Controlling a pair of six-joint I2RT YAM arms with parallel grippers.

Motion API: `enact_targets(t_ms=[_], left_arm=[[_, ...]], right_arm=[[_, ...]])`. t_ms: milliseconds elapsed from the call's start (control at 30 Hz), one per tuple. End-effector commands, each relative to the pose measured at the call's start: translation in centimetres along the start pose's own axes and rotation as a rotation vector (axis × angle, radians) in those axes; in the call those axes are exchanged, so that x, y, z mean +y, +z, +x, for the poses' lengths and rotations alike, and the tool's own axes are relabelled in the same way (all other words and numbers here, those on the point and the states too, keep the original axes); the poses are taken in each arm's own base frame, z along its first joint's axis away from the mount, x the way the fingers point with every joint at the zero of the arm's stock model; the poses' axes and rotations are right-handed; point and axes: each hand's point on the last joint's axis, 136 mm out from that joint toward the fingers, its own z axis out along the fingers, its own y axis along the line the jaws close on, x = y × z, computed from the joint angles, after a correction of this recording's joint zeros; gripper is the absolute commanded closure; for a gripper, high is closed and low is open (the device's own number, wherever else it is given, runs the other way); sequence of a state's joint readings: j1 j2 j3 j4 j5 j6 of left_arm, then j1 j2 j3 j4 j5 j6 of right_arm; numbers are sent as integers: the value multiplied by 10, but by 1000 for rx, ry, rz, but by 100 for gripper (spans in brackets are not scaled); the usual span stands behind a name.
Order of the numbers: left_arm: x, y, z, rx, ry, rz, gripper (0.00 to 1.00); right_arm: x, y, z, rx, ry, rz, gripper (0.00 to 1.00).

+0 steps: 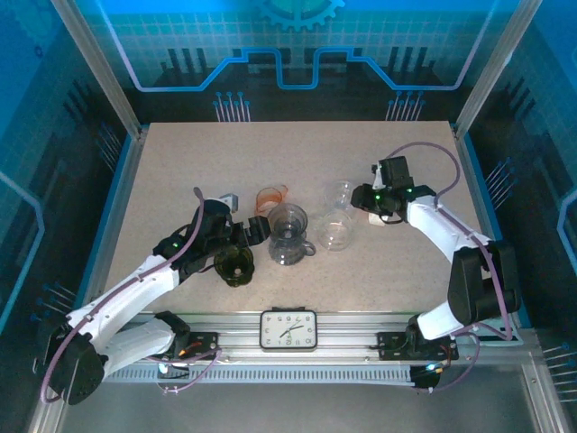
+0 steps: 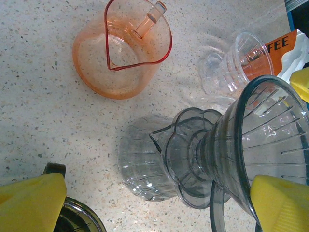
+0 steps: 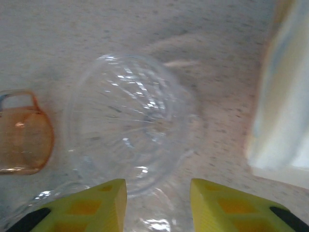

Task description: Place the coffee filter in the dripper

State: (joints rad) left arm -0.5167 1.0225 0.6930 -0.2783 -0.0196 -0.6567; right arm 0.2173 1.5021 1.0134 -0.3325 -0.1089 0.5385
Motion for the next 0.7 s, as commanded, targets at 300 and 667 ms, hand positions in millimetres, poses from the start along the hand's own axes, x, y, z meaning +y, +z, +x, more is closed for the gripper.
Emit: enact_targets(t_ms=[300,667], left_arm=[[2,-3,2,16,-10,-6,1],[0,-8,-1,-7,-8,8,1]], right_arm=[[12,29,-8,-67,58,-104,47],[0,32,-6,-99,94,-69,36]])
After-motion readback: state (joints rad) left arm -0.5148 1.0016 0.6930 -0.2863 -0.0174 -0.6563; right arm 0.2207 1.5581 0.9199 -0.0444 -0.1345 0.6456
